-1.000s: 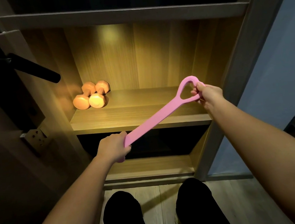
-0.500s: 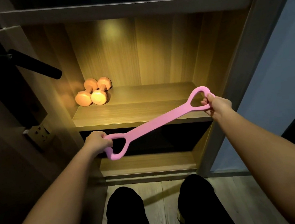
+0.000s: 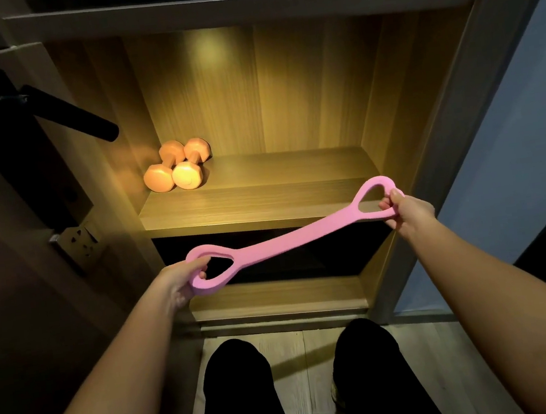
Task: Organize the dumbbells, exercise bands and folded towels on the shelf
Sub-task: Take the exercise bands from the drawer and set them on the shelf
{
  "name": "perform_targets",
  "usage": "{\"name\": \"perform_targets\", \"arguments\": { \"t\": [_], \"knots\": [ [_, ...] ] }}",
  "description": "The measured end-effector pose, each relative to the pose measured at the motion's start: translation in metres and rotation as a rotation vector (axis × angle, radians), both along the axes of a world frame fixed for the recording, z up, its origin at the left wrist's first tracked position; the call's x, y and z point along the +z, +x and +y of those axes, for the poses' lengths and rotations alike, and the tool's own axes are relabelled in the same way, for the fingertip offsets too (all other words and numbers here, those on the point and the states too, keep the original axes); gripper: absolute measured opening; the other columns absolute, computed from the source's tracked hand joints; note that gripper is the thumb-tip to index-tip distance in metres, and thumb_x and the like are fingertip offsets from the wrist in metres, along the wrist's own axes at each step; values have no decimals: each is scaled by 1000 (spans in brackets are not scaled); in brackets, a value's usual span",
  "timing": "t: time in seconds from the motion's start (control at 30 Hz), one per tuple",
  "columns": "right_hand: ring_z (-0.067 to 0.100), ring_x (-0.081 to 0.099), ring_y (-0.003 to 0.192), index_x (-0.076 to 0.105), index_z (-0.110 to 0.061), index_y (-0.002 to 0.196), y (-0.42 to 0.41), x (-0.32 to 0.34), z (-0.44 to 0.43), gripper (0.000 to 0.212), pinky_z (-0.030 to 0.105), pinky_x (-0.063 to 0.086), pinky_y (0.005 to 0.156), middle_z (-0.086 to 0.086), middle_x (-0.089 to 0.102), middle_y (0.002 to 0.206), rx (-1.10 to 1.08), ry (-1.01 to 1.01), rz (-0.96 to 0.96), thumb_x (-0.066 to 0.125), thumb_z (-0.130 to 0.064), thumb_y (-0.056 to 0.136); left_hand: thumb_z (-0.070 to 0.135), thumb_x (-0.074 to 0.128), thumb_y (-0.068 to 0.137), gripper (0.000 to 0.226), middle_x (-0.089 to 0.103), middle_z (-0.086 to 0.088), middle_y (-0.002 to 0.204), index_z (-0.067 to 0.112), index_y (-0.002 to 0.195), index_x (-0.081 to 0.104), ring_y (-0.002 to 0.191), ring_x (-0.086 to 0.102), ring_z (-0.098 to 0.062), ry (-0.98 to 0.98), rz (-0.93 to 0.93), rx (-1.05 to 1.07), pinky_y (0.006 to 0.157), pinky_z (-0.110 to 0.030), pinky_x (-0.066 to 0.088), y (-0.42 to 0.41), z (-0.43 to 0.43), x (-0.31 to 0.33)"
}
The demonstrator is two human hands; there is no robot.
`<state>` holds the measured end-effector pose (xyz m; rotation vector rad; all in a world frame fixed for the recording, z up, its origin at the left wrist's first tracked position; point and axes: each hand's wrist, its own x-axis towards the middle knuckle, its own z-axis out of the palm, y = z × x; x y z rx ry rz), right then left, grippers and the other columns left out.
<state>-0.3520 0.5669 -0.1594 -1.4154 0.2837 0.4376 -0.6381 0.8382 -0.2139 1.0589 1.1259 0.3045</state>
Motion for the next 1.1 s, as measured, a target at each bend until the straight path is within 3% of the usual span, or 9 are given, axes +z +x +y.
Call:
{"name": "perform_targets", "arguments": {
  "t": [0.1, 0.17, 0.3, 0.57, 0.8, 0.93, 1.1],
  "knots": [
    [15, 70, 80, 70, -10, 106, -1, -9, -4, 23, 35, 59, 82, 5, 72, 95, -20, 3, 11, 68, -25, 89, 4, 64, 89, 25, 64, -9, 78, -5, 113, 60, 50, 60, -10, -44, -42, -30, 48, -23, 56, -1, -7, 2],
    [15, 70, 82, 70, -10, 106, -1, -15, -6, 22, 36, 59, 84, 5, 71, 94, -27, 9, 17, 67, -24, 90, 0, 61, 91, 21, 64, -11, 82, -5, 111, 60, 59, 58, -12, -72, -72, -52, 48, -21, 55, -1, -12, 5],
    [15, 70, 84, 69, -9, 104, -1, -25, -11, 21, 34, 59, 82, 5, 71, 94, -58, 3, 31, 67, -25, 90, -5, 55, 92, 18, 62, -11, 80, -3, 109, 58, 65, 57, -16, -87, -81, -124, 48, -24, 55, -1, -18, 9],
    [16, 71, 86, 67, -6, 110, 0, -42, -15, 25, 34, 60, 81, 6, 72, 96, -78, 2, 44, 67, -23, 90, 11, 52, 99, 23, 56, -7, 75, 4, 122, 53, 58, 52, -14, -16, -44, -141, 46, -21, 52, 0, -27, 5],
    [14, 70, 86, 68, -8, 111, -15, -55, -6, 25, 30, 59, 78, 4, 72, 94, -92, 11, 3, 68, -22, 90, 21, 50, 101, 24, 54, -5, 68, 1, 114, 56, 53, 50, -13, -147, -92, -41, 53, -26, 54, 9, -42, -1],
    [16, 69, 89, 68, -10, 113, -36, -53, 4, 24, 29, 57, 78, 3, 71, 94, 12, -73, -175, 65, -20, 92, 13, 53, 99, 25, 62, -11, 84, -4, 117, 58, 71, 59, -17, -237, -151, -5, 51, -26, 58, 19, -64, 4],
    [9, 66, 84, 69, -19, 104, -83, -54, 19, 14, 19, 51, 65, -4, 70, 91, 275, -254, -535, 64, -21, 91, 6, 53, 98, 30, 68, -19, 97, -10, 123, 54, 80, 66, -22, -362, -290, 96, 67, -32, 59, 38, -109, 3]
  ]
}}
